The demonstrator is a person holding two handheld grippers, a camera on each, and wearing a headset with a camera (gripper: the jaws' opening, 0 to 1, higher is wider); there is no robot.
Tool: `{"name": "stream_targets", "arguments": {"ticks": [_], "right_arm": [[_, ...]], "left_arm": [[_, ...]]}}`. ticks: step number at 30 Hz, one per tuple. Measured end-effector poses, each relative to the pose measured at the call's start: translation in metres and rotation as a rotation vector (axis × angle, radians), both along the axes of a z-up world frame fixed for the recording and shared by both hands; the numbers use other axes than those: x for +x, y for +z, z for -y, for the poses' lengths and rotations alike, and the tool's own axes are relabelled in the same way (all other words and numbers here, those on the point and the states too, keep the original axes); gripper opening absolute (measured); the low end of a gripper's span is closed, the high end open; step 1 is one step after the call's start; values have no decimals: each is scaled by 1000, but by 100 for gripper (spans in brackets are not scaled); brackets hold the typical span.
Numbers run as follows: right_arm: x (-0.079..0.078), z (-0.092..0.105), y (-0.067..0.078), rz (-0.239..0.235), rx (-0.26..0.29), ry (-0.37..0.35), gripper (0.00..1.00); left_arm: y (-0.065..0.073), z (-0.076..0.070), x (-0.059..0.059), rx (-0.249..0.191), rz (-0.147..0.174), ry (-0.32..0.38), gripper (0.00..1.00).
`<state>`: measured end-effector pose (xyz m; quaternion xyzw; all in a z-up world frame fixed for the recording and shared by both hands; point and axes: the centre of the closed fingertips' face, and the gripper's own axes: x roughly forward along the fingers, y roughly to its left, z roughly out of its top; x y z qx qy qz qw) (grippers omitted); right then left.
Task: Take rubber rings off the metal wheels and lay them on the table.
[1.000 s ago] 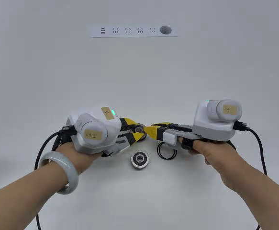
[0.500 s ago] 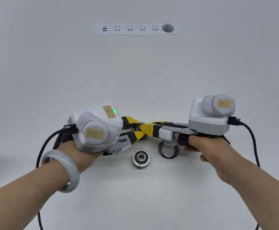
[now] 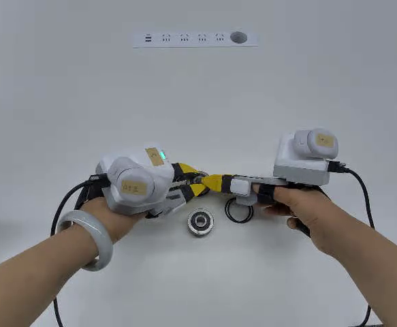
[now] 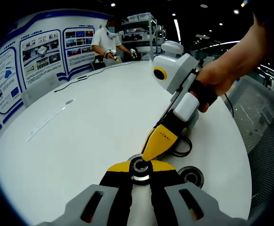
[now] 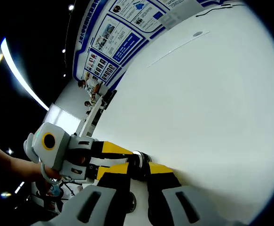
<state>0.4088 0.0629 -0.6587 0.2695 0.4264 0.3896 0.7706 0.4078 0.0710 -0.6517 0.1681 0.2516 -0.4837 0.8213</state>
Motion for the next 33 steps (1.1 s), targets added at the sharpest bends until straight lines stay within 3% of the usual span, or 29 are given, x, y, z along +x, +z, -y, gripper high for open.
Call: {"name": "stream_targets", "arguments": {"ticks": [8,14,20,33], "right_arm": [[-4,1,3,7,0,-5,14],[-2,3,-1,52,-50,14,8],[-3,3,2,63,-63,25,8],[-3,4,7,92,-62,35,7]], "left_arm": [[0,0,0,-1,-1,-2,13],[0,0,0,-3,-2,1,13],[0,0,0,-2,-2,0,13],[0,0,0,-3,-3,1,13]]}}
